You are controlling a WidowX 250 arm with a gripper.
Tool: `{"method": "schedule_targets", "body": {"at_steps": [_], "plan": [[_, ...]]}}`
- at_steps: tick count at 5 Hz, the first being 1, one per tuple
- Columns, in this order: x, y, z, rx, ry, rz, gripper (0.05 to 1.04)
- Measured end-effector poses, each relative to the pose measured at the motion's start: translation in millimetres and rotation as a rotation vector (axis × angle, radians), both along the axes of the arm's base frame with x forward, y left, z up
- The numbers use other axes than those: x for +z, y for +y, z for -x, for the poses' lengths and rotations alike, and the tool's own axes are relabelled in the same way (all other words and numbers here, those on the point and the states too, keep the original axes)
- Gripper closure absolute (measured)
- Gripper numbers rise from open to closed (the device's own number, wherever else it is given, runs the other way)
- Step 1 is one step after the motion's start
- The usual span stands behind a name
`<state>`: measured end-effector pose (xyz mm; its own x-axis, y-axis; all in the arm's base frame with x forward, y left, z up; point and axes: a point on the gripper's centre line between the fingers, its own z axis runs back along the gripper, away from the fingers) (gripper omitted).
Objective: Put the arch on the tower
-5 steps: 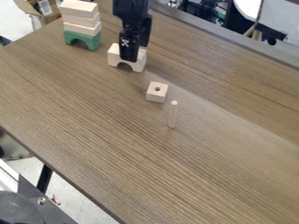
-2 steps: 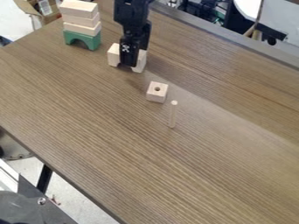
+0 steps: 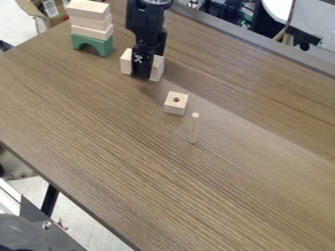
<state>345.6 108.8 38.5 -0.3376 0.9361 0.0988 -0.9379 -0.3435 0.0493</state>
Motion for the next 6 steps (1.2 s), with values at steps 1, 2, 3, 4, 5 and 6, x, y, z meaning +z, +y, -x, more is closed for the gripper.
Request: {"method": "schedule_targets", "body": {"at_steps": [1,2,3,4,5,6], "plan": [[-0.2,4.5,0.8,0.026,-0.007,0.008,0.389],[-0.2,6.0,1.9,0.026,-0.005,0.016,0.511],[9.8,5.9,-2.2,-0.005,-0.007,0.021,0.511],[33.9,2.8,-9.2,-0.014,-0.053,0.029,0.511],[52.2,0.7,-15.9,-0.034,-0.075,0.060,0.511],[70.1,0.5,-21.5,-0.062,-0.085,0.081,0.511]]}}
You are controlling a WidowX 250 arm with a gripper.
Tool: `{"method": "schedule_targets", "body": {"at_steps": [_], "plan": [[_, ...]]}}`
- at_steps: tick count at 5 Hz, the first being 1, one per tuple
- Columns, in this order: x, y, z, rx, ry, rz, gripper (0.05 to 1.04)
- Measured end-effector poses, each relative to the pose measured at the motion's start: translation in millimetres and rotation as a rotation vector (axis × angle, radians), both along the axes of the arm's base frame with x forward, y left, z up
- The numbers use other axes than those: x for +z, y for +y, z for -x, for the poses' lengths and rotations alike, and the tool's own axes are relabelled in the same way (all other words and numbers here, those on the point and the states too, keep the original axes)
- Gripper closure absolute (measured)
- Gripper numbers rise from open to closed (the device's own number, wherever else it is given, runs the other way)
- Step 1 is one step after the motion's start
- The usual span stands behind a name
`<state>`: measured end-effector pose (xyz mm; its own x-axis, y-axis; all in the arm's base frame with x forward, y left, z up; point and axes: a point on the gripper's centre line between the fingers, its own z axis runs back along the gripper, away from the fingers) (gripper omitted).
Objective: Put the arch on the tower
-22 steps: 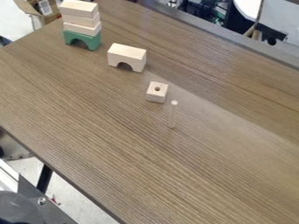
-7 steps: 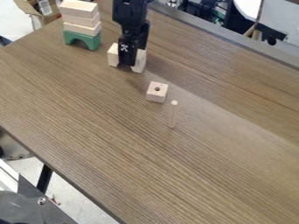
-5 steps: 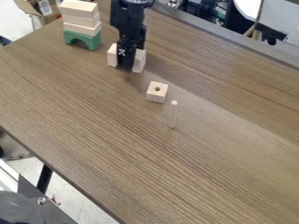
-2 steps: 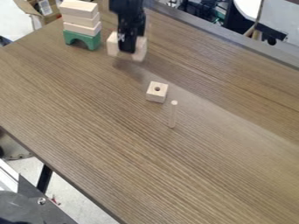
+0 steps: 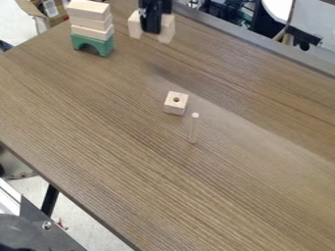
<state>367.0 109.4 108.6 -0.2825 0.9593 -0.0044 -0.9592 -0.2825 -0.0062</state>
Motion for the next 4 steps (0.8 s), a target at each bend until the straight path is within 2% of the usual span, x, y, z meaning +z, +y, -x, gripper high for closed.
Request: {"method": "schedule_targets", "body": {"at_steps": [1,3,4], "plan": [[30.1,8.1,-0.9,0.001,-0.058,-0.010,0.511],[64.9,29.9,-8.1,0.027,-0.137,-0.029,0.511],[75.3,42.0,-8.5,0.045,-0.161,-0.049,0.511]]}}
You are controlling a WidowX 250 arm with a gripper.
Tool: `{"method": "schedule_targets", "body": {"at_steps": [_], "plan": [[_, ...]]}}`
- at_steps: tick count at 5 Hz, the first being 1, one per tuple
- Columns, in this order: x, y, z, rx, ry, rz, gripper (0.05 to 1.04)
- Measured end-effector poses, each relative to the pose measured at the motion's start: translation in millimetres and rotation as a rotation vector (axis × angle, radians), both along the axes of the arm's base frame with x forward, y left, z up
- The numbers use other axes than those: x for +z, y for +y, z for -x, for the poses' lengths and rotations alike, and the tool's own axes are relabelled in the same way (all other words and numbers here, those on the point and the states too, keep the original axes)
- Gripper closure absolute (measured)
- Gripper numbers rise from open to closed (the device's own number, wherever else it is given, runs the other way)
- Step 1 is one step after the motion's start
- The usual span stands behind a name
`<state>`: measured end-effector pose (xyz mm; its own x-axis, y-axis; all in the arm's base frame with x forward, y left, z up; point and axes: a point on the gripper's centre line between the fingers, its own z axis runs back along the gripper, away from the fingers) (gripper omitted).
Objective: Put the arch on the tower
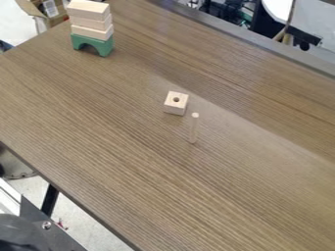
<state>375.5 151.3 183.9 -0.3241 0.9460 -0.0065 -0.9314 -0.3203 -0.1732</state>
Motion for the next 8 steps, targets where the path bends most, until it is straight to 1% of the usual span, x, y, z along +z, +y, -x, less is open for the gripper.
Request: {"method": "schedule_targets", "body": {"at_steps": [1,2,3,4,5,6,8], "plan": [[-9.0,10.4,-0.5,0.014,0.015,0.005,0.511],[-10.9,17.0,1.8,0.027,0.022,-0.005,0.511],[-11.9,26.2,4.3,0.046,0.012,0.002,0.511],[-20.1,40.6,10.0,0.070,0.030,0.007,0.511],[-21.0,46.4,12.2,0.067,0.035,0.003,0.511],[-30.8,53.7,16.2,0.063,0.072,0.006,0.511],[-41.0,68.4,17.6,0.027,0.126,-0.008,0.511]]}}
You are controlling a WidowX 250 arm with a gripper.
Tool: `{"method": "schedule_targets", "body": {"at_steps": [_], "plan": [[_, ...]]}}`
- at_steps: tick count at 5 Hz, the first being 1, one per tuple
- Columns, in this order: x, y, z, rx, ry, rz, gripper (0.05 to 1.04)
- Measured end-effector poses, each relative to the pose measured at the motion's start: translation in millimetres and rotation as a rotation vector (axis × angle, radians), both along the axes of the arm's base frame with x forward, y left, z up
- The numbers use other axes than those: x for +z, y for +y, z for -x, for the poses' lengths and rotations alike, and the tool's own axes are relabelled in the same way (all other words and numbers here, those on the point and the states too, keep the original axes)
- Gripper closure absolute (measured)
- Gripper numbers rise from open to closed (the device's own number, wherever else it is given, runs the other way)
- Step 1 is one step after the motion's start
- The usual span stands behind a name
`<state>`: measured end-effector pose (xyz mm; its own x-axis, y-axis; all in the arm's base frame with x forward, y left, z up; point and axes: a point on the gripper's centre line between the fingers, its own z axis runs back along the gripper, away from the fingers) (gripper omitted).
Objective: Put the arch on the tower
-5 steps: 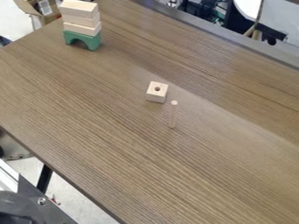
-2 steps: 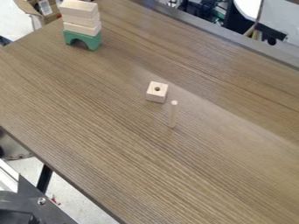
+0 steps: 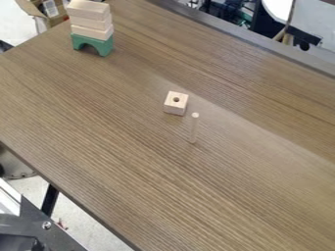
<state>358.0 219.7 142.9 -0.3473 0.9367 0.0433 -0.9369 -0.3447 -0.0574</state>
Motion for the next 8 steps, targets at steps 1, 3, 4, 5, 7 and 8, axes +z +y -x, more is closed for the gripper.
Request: {"method": "schedule_targets", "body": {"at_steps": [1,3,4,5,7,8], "plan": [[-4.5,2.1,1.4,-0.008,0.016,0.000,0.511],[-5.5,6.0,2.3,-0.017,0.026,-0.023,0.511],[-6.0,7.6,1.7,-0.004,0.025,-0.035,0.511],[-16.4,8.9,0.9,0.013,0.040,-0.030,0.511],[-25.3,2.5,1.0,0.017,0.053,-0.020,0.511],[-26.0,2.1,1.6,0.024,0.060,-0.025,0.432]]}}
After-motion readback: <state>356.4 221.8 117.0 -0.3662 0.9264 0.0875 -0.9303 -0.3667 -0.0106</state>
